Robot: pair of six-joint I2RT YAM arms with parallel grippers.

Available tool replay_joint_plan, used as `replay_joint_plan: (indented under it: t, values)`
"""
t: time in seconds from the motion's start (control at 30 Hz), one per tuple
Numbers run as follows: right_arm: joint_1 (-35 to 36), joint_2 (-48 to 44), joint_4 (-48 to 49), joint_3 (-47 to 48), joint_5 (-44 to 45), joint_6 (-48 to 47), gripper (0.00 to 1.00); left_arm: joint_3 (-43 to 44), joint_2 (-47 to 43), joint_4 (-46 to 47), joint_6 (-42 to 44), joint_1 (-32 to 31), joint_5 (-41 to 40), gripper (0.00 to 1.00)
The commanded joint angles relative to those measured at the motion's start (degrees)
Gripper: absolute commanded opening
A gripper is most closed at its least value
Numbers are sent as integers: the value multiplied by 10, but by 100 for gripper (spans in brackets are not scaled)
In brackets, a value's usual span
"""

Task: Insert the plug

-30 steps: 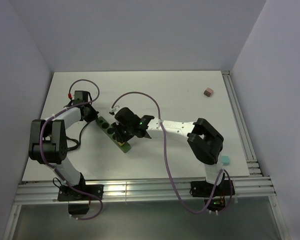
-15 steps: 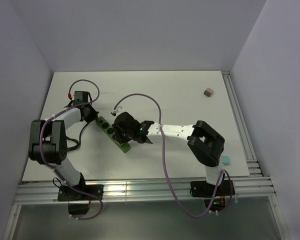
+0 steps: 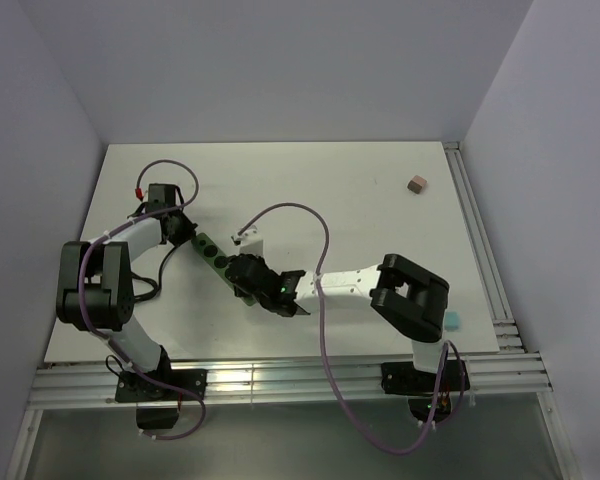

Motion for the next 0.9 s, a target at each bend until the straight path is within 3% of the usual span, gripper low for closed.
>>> replay_joint_plan:
  t: [0.0,0.2,0.33,0.53,0.87]
  values:
    - [22,152,-217,-124,-1,96,0,-14,-19,-48,-10,-19,49,0]
    - [59,188,-194,-159,21,149,0,-12,-19,-46,-11,-19,49,0]
    - [88,220,-245,-122,64,143,0,-12,-19,-46,-9,-20,51,0]
    - [122,235,-240,-149,53,198,0,-13,-27,-47,-9,-20,48,0]
    - [165,255,-317,-88,100,212,0,-13,-29,-44,-12,-20,50,0]
